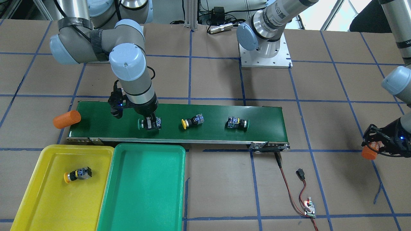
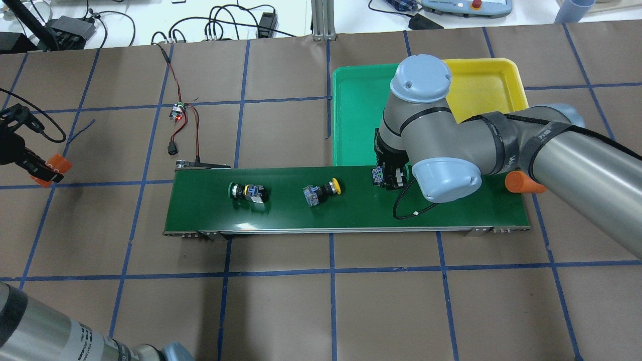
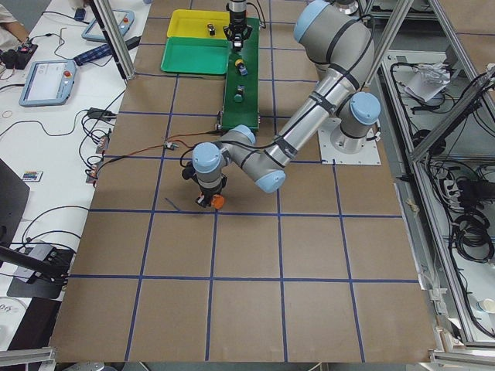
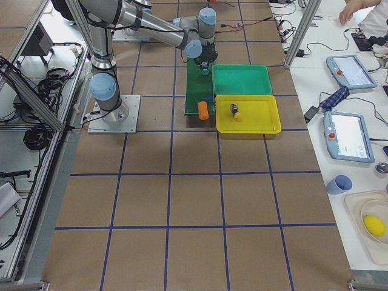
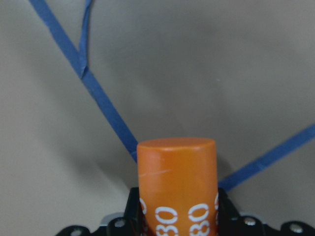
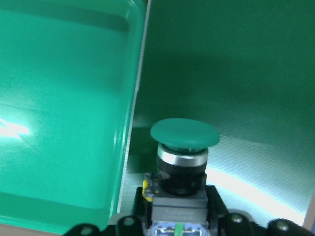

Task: Sort buttons by color to trays
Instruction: 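Drop green button into green tray with right while left places cylinder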

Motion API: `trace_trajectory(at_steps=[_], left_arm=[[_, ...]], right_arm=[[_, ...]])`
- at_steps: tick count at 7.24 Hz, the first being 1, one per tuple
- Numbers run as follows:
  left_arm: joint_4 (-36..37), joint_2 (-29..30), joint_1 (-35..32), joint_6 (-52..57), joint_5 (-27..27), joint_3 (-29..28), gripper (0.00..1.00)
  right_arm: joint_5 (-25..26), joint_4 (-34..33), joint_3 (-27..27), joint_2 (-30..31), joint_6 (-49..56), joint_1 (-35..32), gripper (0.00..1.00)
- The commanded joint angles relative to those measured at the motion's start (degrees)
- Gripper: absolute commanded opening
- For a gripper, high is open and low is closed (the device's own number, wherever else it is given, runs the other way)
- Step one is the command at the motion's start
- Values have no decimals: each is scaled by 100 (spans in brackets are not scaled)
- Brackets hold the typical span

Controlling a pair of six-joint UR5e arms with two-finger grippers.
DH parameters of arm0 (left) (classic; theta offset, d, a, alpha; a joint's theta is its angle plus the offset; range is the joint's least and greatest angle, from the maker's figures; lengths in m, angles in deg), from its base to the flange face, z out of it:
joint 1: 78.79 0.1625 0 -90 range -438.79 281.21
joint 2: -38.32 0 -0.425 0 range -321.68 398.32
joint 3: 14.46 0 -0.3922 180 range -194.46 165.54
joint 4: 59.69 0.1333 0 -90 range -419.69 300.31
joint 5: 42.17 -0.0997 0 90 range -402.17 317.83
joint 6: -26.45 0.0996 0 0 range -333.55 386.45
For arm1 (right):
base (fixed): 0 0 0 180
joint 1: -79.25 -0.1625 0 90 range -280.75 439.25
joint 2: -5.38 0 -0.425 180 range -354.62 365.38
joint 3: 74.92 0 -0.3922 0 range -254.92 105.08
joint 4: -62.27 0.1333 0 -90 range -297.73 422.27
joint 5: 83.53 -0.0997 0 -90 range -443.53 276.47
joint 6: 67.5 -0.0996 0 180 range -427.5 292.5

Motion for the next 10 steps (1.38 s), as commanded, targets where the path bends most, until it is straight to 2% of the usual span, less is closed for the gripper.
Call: trace_trajectory(at_steps=[1, 3, 4, 5, 6, 7, 8, 9, 10], left_arm=[[-681, -753, -1055, 899, -15, 258, 5], [-577, -1517, -1987, 1183, -6, 1370, 9], [-80, -1869, -2444, 1332, 12, 1760, 9], [108, -2029, -2762, 1377, 38, 1955, 9], [205, -2170, -3104, 1360, 29, 2140, 17], [398, -2076, -3299, 1299, 21, 2211, 29], [617, -1901, -3501, 907, 107, 2334, 49], [959, -1995, -3782, 216, 143, 2517, 72], [1066, -1978, -3810, 191, 152, 2537, 100]], right_arm=[[-31, -75, -738, -265, 581, 348, 0], [39, -250, -1303, -1142, 752, 420, 0], [56, -582, -1296, -1303, 927, 524, 0], [13, -576, -1252, -1374, 1128, 656, 31], [-40, -533, -1243, -1366, 1070, 683, 99], [-5, -506, -1252, -1314, 1052, 701, 100], [47, -367, -1243, -1148, 1051, 701, 100], [48, 200, -1243, -799, 1051, 693, 100], [56, 911, -1243, -343, 1060, 710, 100]])
